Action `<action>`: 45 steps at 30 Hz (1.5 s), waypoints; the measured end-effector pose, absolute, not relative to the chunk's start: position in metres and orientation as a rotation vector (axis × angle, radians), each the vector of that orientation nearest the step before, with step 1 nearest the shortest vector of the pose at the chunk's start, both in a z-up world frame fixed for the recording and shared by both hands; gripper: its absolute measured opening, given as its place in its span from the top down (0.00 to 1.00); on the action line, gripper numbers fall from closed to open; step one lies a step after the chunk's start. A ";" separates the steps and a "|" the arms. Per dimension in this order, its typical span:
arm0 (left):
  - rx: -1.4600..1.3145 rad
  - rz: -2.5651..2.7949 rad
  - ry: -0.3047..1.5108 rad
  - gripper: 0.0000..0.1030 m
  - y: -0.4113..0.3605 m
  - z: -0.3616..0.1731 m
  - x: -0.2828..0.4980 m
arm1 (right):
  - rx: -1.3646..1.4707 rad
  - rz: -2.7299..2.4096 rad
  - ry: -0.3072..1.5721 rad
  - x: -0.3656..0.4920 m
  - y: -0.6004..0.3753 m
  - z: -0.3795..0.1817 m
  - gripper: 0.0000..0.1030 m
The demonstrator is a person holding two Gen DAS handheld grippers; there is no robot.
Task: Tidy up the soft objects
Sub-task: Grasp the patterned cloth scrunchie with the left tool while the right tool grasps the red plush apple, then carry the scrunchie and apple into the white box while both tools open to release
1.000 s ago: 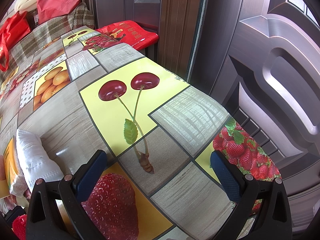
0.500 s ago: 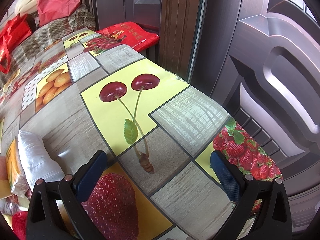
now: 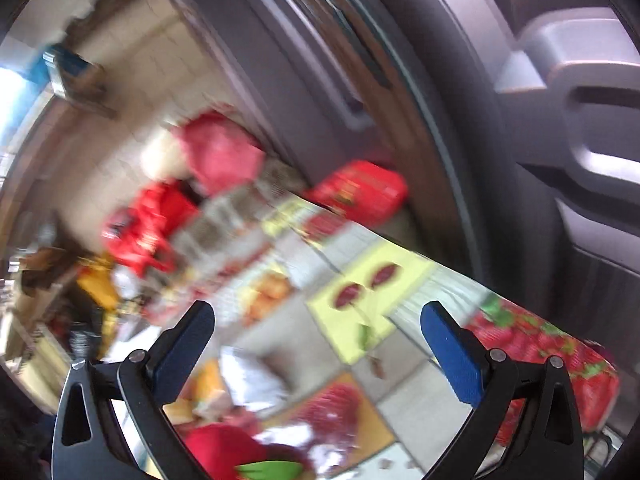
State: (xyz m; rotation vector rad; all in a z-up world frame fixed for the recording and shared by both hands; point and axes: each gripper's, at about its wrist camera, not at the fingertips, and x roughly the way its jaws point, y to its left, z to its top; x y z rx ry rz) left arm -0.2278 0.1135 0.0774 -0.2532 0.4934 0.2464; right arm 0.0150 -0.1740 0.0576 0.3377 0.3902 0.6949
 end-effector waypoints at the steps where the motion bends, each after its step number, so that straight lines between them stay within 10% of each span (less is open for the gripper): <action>1: -0.219 0.226 0.538 0.00 0.103 0.068 -0.223 | 0.306 0.716 0.396 0.013 -0.168 0.058 0.00; 26: -0.124 0.082 0.846 0.28 0.055 0.010 -0.147 | -0.451 0.990 0.564 -0.051 -0.053 0.011 0.00; 30: -0.123 0.070 0.853 0.53 0.057 0.008 -0.145 | -0.449 1.021 0.630 -0.045 -0.054 -0.001 0.44; 45: -0.022 0.377 0.407 0.60 0.094 0.076 -0.212 | -0.101 1.108 0.332 -0.062 -0.093 0.082 0.46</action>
